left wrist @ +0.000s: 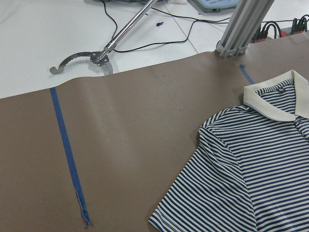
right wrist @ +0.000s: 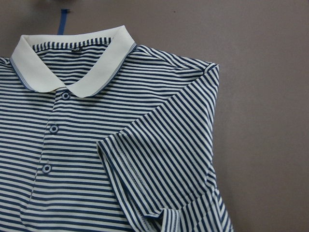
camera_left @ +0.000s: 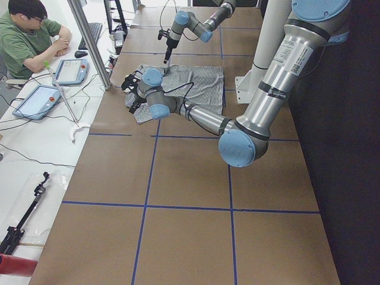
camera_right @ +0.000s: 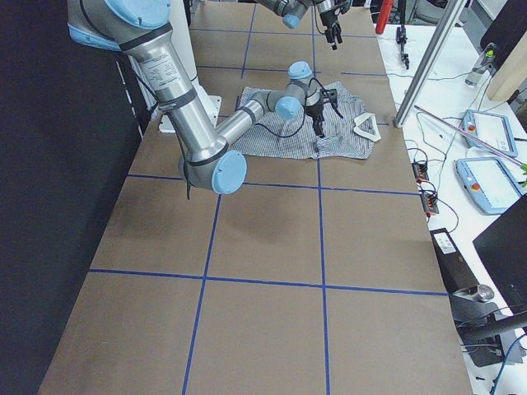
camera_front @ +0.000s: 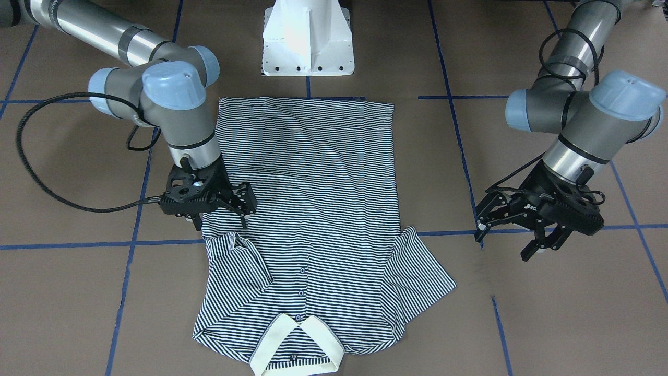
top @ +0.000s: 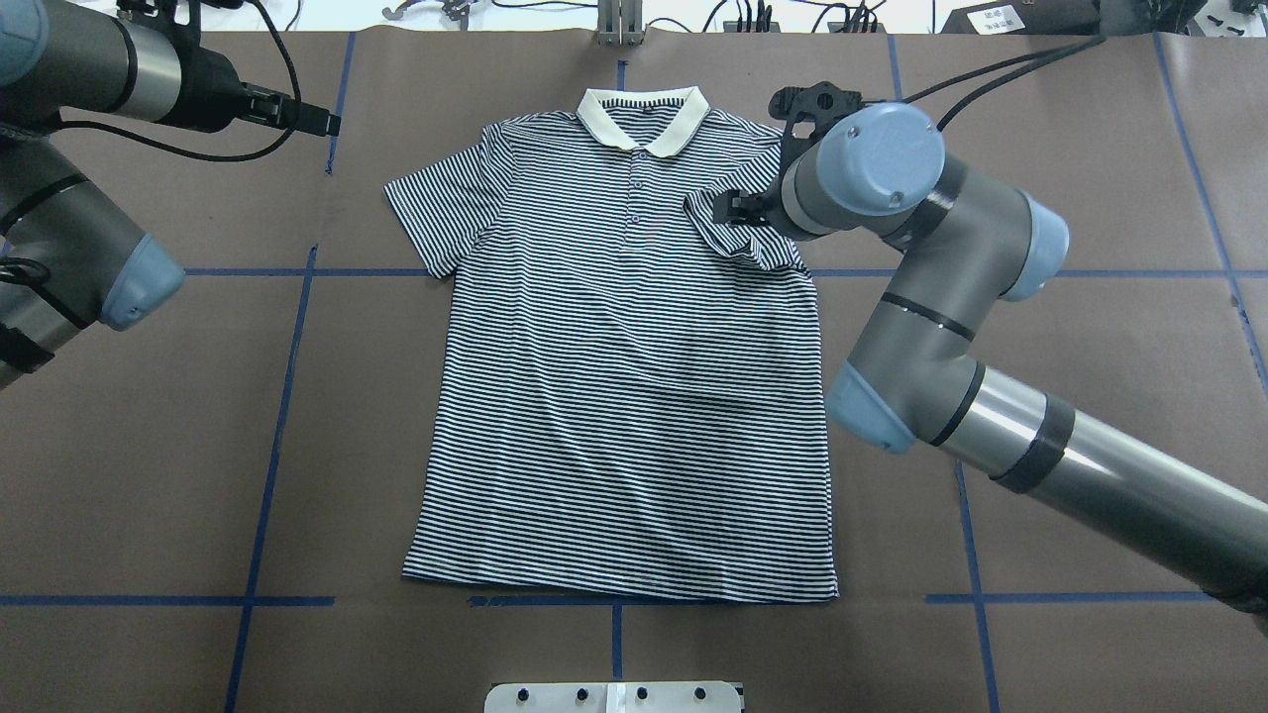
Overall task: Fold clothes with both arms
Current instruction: 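Raise the right gripper away while the left gripper moves toward its sleeve, then lower the left gripper onto the sleeve nearest it and grasp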
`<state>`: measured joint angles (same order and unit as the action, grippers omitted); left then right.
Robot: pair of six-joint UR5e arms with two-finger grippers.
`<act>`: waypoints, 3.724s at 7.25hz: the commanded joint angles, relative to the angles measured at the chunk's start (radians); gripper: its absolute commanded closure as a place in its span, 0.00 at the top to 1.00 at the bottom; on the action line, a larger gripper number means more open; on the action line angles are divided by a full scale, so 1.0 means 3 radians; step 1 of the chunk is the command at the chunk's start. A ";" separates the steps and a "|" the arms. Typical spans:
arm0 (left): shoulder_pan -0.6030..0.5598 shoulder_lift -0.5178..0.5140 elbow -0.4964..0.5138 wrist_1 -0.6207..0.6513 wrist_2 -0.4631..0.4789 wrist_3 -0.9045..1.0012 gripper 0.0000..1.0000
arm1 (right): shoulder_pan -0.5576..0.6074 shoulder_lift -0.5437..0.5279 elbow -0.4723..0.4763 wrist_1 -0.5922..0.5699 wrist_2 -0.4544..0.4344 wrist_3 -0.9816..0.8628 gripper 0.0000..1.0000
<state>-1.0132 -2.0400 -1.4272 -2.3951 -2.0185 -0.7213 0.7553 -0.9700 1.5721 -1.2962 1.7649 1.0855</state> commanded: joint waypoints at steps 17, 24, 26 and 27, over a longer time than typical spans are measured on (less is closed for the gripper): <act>0.0739 -0.0435 0.1122 -0.0458 0.1288 -0.1016 0.64 | 0.1102 -0.0321 -0.0061 -0.0108 0.1255 -0.1333 1.00; 0.0754 -0.0522 0.1245 -0.0458 0.1288 -0.1016 0.56 | 0.1102 -0.0321 -0.0066 -0.0108 0.1230 -0.1333 1.00; 0.0780 -0.0522 0.1245 -0.0484 0.1313 -0.1016 0.37 | 0.1102 -0.0326 -0.0061 -0.0108 0.1230 -0.1338 1.00; 0.0790 -0.0522 0.1245 -0.0479 0.1364 -0.1011 0.00 | 0.1102 -0.0331 -0.0066 -0.0108 0.1230 -0.1338 1.00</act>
<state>-0.7805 -2.1967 -1.0539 -2.5374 -1.6232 -1.0259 1.0861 -1.0676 1.5534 -1.3284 2.1338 0.6843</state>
